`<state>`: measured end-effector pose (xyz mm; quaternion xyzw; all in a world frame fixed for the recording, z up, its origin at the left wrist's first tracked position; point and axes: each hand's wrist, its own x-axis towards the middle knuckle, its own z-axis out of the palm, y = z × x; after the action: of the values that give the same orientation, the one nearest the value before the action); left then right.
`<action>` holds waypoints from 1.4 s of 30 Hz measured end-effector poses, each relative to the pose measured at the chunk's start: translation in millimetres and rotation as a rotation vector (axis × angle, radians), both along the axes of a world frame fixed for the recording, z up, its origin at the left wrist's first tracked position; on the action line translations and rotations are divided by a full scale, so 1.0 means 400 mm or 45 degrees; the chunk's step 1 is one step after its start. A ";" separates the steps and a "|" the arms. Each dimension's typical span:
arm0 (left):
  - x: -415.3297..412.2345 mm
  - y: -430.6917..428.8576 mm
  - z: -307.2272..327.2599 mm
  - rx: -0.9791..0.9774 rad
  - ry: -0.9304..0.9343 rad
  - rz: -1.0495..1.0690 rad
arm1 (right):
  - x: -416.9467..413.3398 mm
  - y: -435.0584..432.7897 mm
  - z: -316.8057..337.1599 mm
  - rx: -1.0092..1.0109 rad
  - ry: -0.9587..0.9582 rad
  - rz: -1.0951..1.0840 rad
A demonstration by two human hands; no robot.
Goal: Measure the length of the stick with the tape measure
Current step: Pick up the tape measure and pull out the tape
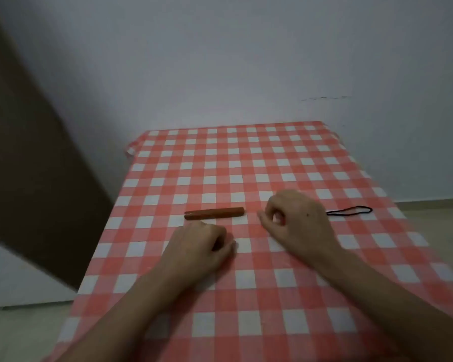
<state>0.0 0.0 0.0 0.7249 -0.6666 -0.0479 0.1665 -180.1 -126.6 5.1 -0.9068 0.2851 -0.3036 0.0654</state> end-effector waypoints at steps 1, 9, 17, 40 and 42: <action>0.000 0.000 0.003 0.016 0.018 0.000 | -0.003 -0.014 0.003 -0.049 -0.030 -0.058; 0.011 -0.006 0.005 0.003 0.085 -0.017 | -0.024 -0.085 -0.047 0.207 0.168 -0.353; 0.011 -0.009 0.004 0.025 0.099 -0.017 | -0.019 -0.074 -0.053 0.149 0.047 -0.440; -0.005 -0.006 0.021 -0.006 0.075 -0.019 | 0.007 0.003 0.023 0.142 -0.157 -0.023; -0.007 -0.007 0.020 -0.018 0.086 -0.021 | 0.007 0.003 0.018 0.162 -0.148 -0.003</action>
<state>-2.7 -2.8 7.9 0.7163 -0.6668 -0.0690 0.1937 -177.3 -125.5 12.2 -0.8813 0.3004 -0.3372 0.1390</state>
